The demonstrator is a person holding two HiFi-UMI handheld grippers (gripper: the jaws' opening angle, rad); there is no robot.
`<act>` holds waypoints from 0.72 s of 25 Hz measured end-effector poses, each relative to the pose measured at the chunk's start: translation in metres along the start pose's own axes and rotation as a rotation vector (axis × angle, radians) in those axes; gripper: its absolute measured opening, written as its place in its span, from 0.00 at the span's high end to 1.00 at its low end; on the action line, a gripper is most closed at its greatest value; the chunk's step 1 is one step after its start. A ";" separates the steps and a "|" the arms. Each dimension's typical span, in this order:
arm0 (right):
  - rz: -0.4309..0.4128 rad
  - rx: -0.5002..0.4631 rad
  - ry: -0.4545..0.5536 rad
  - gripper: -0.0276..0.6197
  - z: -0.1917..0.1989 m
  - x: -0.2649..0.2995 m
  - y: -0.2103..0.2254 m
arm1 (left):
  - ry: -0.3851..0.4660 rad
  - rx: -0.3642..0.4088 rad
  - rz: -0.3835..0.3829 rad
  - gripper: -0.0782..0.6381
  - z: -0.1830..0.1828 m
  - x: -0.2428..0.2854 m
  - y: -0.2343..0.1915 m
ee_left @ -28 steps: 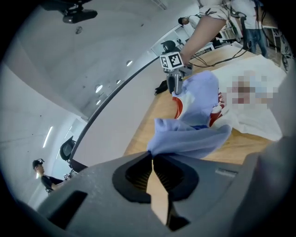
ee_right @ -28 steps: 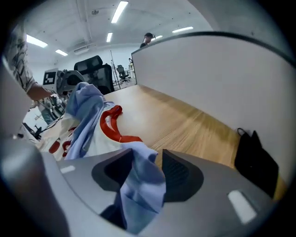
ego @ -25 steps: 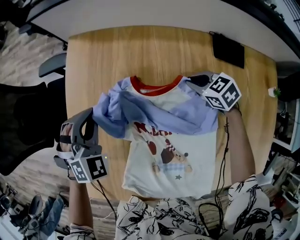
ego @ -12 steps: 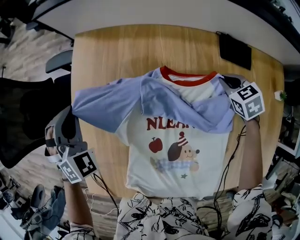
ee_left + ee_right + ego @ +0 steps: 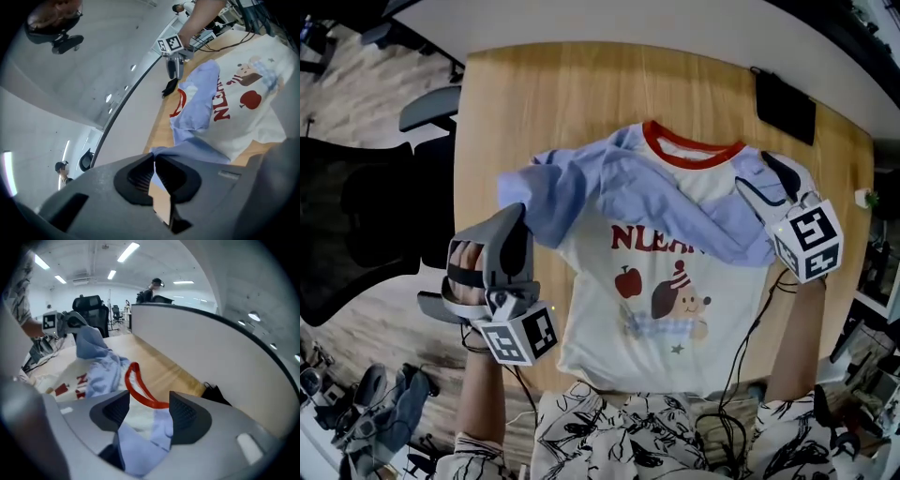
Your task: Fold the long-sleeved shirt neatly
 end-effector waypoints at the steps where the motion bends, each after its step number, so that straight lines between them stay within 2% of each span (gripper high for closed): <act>1: -0.042 -0.016 0.026 0.53 -0.015 -0.003 -0.019 | 0.024 0.013 0.002 0.87 -0.007 0.003 0.004; 5: -0.248 -0.045 0.074 0.53 -0.045 0.012 -0.101 | 0.139 0.091 0.052 0.87 -0.048 0.017 0.025; 8: -0.336 -0.044 0.049 0.51 -0.038 0.024 -0.136 | 0.213 0.082 0.120 0.87 -0.082 0.031 0.048; 12: -0.349 -0.069 -0.021 0.50 -0.015 0.024 -0.145 | 0.242 0.082 0.159 0.87 -0.110 0.052 0.079; 16: -0.322 -0.062 -0.012 0.50 -0.002 0.023 -0.143 | 0.194 0.047 0.204 0.86 -0.114 0.074 0.110; 18: -0.316 -0.070 -0.007 0.50 0.000 0.027 -0.144 | 0.194 0.027 0.247 0.80 -0.112 0.080 0.119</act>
Point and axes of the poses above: the fingertips, and each gripper's own axes: x forward along the fingers, y to its right, z out of its underside, the point moved 8 cm from there along -x, backward along the fingers, and after that the axes turned 9 degrees about y, right-handed, at the moved point
